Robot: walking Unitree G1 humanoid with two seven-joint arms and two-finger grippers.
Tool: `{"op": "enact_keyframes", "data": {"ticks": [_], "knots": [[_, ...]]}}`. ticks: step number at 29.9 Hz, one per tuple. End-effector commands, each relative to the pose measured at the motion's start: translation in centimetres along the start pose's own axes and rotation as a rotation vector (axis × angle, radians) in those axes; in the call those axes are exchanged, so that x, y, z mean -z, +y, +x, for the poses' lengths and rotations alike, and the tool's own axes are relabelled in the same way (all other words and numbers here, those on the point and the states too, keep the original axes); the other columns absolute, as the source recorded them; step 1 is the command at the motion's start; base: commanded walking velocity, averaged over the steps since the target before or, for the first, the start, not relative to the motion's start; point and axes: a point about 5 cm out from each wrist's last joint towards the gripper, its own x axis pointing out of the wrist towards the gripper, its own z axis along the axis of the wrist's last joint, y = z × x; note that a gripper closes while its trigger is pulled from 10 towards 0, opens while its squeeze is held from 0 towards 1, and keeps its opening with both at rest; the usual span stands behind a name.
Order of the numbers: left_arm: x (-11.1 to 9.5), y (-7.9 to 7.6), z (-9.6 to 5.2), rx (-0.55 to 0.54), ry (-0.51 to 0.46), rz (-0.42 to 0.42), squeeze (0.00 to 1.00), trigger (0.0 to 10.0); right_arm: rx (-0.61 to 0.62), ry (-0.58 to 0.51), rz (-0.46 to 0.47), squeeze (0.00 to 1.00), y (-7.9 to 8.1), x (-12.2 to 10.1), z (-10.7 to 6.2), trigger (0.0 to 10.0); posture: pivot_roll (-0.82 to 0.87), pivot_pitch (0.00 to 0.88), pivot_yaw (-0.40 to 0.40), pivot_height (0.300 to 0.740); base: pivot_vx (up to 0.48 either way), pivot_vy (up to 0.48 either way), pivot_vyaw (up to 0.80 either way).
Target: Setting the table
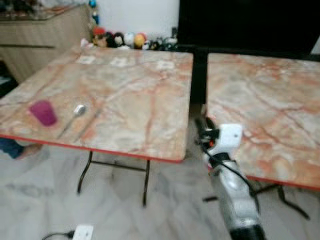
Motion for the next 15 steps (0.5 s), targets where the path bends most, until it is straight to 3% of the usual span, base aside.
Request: {"op": "enact_keyframes", "data": {"ticks": [1,15], "knots": [[0.50,-0.45,-0.08,0.011,0.019,-0.012,0.00,10.0,0.028,-0.002,-0.016,0.00,-0.81,-0.18,-0.04,10.0,-0.11,0.000,0.043,0.740,0.000,0.480,0.00],[0.32,-0.50,-0.04,0.014,0.013,-0.012,0.00,10.0,0.052,-0.005,-0.019,0.00,-1.02,-0.21,-0.01,10.0,-0.12,0.000,0.046,0.740,0.000,0.480,0.00]]}}
